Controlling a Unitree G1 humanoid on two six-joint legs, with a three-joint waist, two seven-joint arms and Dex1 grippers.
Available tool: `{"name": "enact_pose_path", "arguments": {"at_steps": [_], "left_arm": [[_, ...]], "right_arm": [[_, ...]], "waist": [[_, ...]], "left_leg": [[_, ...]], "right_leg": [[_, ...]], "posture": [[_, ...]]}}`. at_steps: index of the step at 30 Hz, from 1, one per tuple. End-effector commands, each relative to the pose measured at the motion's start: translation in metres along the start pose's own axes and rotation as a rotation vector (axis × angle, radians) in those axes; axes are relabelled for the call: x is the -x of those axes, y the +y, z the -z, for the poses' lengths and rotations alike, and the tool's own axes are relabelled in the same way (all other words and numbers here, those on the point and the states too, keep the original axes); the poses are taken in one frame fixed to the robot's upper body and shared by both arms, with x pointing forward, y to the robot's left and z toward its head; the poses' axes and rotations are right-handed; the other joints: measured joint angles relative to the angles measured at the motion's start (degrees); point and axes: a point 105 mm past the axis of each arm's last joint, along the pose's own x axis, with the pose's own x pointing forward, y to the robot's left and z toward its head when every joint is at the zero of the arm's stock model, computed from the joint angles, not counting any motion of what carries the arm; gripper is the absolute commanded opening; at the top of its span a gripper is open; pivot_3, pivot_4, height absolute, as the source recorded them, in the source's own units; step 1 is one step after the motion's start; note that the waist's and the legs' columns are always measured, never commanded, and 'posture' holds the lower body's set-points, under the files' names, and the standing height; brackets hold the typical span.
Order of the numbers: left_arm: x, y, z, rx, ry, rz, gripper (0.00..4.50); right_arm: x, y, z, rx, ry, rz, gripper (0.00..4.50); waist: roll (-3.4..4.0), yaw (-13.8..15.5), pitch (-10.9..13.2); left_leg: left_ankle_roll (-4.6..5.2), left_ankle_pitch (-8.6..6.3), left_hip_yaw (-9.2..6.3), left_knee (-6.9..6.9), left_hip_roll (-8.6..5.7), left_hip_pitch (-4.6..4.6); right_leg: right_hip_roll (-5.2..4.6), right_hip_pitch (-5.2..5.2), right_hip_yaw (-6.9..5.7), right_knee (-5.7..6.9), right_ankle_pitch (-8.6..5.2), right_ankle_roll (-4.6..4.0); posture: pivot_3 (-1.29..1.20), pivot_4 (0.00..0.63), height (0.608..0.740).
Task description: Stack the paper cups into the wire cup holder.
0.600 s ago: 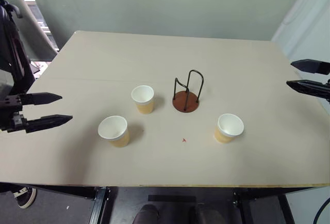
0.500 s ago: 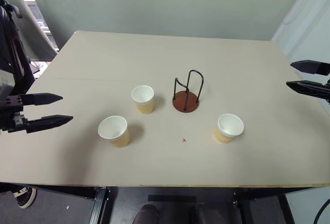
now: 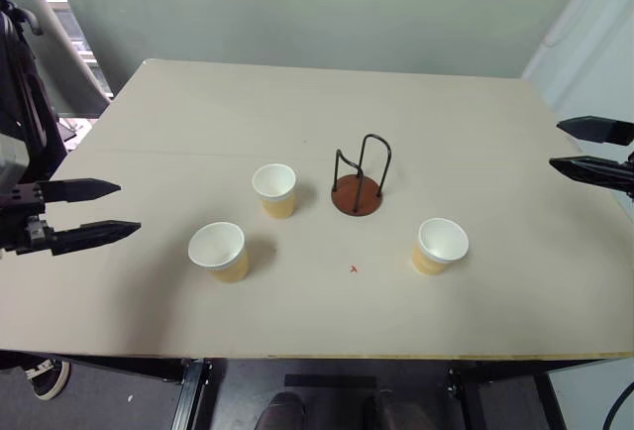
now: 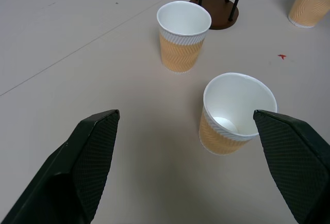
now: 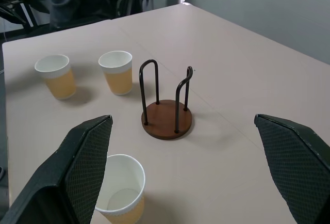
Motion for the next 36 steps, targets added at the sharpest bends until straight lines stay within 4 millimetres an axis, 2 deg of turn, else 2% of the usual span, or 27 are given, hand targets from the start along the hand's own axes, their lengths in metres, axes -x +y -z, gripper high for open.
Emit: {"name": "enact_pose_path", "arguments": {"at_steps": [1,3,8,13,16,20,24,28,33,36], "left_arm": [[0.005,-0.002,-0.007,-0.036,-0.023,-0.014,4.46],[0.003,-0.002,-0.007,-0.033,-0.026,-0.013,4.46],[-0.001,-0.001,-0.006,-0.034,-0.023,-0.009,4.46],[-0.005,0.0,-0.005,-0.036,-0.024,-0.005,4.46],[-0.007,-0.001,-0.004,-0.035,-0.026,-0.002,4.46],[-0.008,-0.002,-0.002,-0.031,-0.025,-0.004,4.46],[-0.008,-0.003,0.0,-0.026,-0.023,-0.01,4.46],[-0.007,-0.005,0.003,-0.021,-0.021,-0.016,4.46],[-0.006,-0.007,0.005,-0.015,-0.016,-0.026,4.46],[-0.007,-0.008,0.006,-0.012,-0.016,-0.027,4.46]], "right_arm": [[0.003,0.011,-0.018,0.065,-0.024,-0.026,4.5],[0.001,0.014,-0.021,0.075,-0.028,-0.037,4.5],[-0.023,0.04,-0.037,0.104,-0.086,-0.139,4.5],[-0.088,0.06,-0.029,0.091,-0.077,-0.121,4.5],[-0.112,0.065,-0.016,0.097,-0.03,-0.086,4.5],[-0.151,0.054,-0.003,0.051,-0.022,0.053,4.5],[-0.171,0.055,0.011,0.01,0.015,0.083,4.5],[-0.188,0.065,0.014,-0.037,0.014,0.062,4.5],[-0.206,0.059,0.015,-0.076,0.007,0.123,4.5],[-0.214,0.059,0.023,-0.088,0.023,0.145,4.5]], "waist": [[0.0,-0.01,0.0],[0.0,0.0,0.0],[0.0,-0.05,0.01],[-0.02,-0.6,0.0],[-0.02,-0.75,0.0],[-0.05,-0.76,-0.02],[-0.07,-0.52,-0.03],[-0.08,-0.45,-0.03],[-0.09,-0.52,-0.04],[-0.11,-0.51,-0.05]], "left_leg": [[0.0,0.0,0.0,0.0,-0.06,0.0],[-0.01,0.0,0.01,0.0,-0.06,0.0],[-0.05,0.0,0.02,0.0,-0.21,0.01],[-0.1,0.0,0.0,0.02,-0.08,0.1],[-0.13,-0.02,-0.07,0.03,0.2,0.1],[-0.14,-0.03,-0.22,-0.02,0.55,0.03],[-0.17,-0.02,-0.31,0.0,0.55,-0.34],[-0.27,0.02,-0.32,0.0,0.55,-0.49],[-0.32,0.05,-0.32,0.0,0.59,-0.45],[-0.32,0.05,-0.33,0.0,0.59,-0.45]], "right_leg": [[0.01,0.0,0.0,-0.01,0.0,0.0],[0.01,0.0,0.0,-0.02,0.0,0.0],[0.11,0.0,0.0,-0.03,-0.01,-0.02],[0.27,0.02,0.02,-0.03,-0.01,-0.01],[0.4,0.0,0.02,-0.03,0.01,0.02],[0.41,-0.16,0.02,0.0,0.04,0.06],[0.41,-0.54,0.01,0.06,0.06,0.1],[0.4,-0.7,0.01,0.05,0.07,0.1],[0.45,-0.72,-0.02,0.1,0.07,0.09],[0.45,-0.73,-0.02,0.12,0.08,0.08]], "posture": [[0.0,0.15,0.74],[0.0,0.15,0.74],[0.0,0.15,0.74],[0.0,0.15,0.74],[0.0,0.15,0.74],[0.0,0.15,0.74],[0.0,0.15,0.74],[0.0,0.15,0.74],[0.0,0.15,0.74],[0.0,0.15,0.74]]}}
